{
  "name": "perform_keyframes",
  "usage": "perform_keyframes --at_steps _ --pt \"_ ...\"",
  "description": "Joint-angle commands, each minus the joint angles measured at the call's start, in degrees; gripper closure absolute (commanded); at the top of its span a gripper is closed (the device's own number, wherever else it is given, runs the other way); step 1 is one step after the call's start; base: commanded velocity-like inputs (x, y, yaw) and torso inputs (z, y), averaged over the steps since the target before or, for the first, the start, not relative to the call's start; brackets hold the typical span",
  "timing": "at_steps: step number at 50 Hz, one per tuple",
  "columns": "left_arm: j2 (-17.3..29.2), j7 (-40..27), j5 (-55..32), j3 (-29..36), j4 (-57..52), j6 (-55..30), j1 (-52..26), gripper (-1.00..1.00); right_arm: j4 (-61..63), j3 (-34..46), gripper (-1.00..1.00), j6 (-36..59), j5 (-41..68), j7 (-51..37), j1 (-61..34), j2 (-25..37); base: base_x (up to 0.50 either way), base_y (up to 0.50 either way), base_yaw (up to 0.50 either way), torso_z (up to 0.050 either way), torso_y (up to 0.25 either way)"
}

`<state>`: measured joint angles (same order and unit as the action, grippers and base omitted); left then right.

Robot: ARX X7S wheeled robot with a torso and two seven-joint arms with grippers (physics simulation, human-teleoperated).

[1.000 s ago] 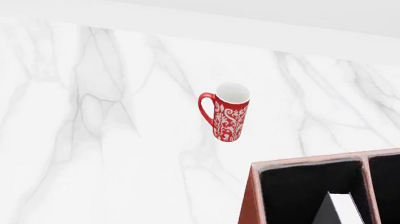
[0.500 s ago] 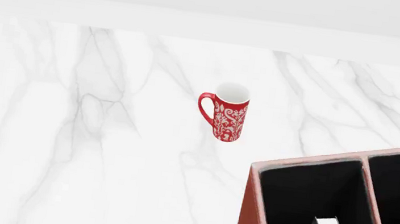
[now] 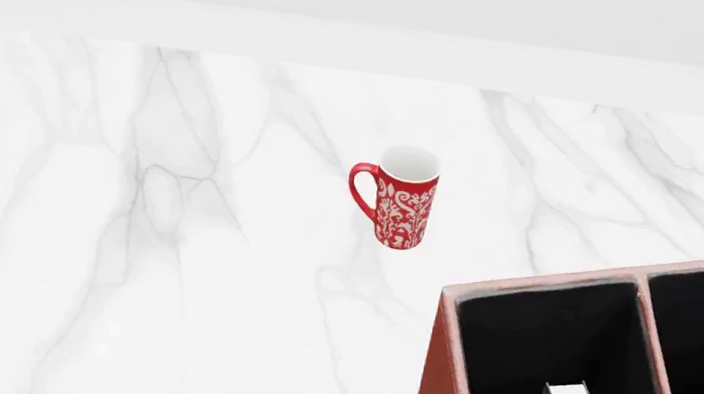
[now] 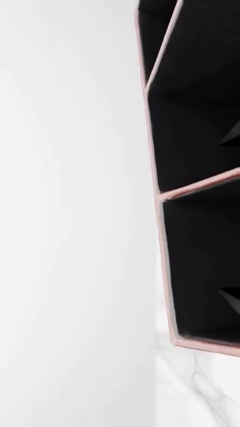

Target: Pick up the book and place it in the left compartment of the caddy.

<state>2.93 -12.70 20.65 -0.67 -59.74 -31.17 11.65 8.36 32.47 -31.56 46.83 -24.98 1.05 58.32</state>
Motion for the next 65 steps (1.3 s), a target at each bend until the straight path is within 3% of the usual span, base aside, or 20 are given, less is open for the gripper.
perform_keyframes --at_steps 1,20,26,29,31,33,36,54,65 --pt "-0.9 2.4 0.0 -1.2 0.1 0.8 0.0 -1.00 4.2 -3.2 -1.00 -3.5 -1.4 -1.8 3.1 2.4 0.00 0.00 0.00 0.000 0.000" --pt "-0.9 2.5 0.4 -0.8 0.0 0.5 -0.2 -1.00 16.8 -14.5 -1.00 -19.1 -5.6 -14.7 19.6 16.0 0.00 0.00 0.00 0.000 0.000" --pt "-1.3 3.0 0.7 -1.0 0.0 0.8 -0.1 -1.00 19.6 -22.6 -1.00 -24.9 -10.7 -24.9 29.3 22.0 0.00 0.00 0.00 0.000 0.000" --pt "-1.8 3.4 0.9 -1.4 -0.1 1.1 0.0 -1.00 21.2 -32.4 -1.00 -27.7 -14.4 -30.6 40.1 25.1 0.00 0.00 0.00 0.000 0.000" --pt "-1.8 3.5 0.9 -1.3 0.0 1.1 -0.1 -1.00 25.0 -41.1 -1.00 -22.6 -12.3 -24.0 43.9 19.1 0.00 0.00 0.00 0.000 0.000" --pt "-1.8 3.5 0.9 -1.3 0.0 1.1 0.0 -1.00 31.2 -50.9 -1.00 -12.0 -6.3 -10.3 43.9 7.5 0.00 0.00 0.00 0.000 0.000" --pt "-1.9 3.6 1.0 -1.4 -0.1 1.2 0.0 -1.00 34.9 -56.5 -1.00 -6.4 -3.3 -3.9 43.7 1.5 0.00 0.00 0.00 0.000 0.000" --pt "-2.0 3.7 1.1 -1.4 -0.1 1.2 -0.1 -1.00 50.0 -73.3 -1.00 3.9 6.9 8.1 43.6 -11.4 0.00 0.00 0.00 0.000 0.000" --pt "-1.6 3.3 0.8 -1.2 0.0 1.0 -0.2 -1.00 51.6 -78.1 -1.00 3.1 10.8 13.5 43.9 -14.3 0.00 0.00 0.00 0.000 0.000"
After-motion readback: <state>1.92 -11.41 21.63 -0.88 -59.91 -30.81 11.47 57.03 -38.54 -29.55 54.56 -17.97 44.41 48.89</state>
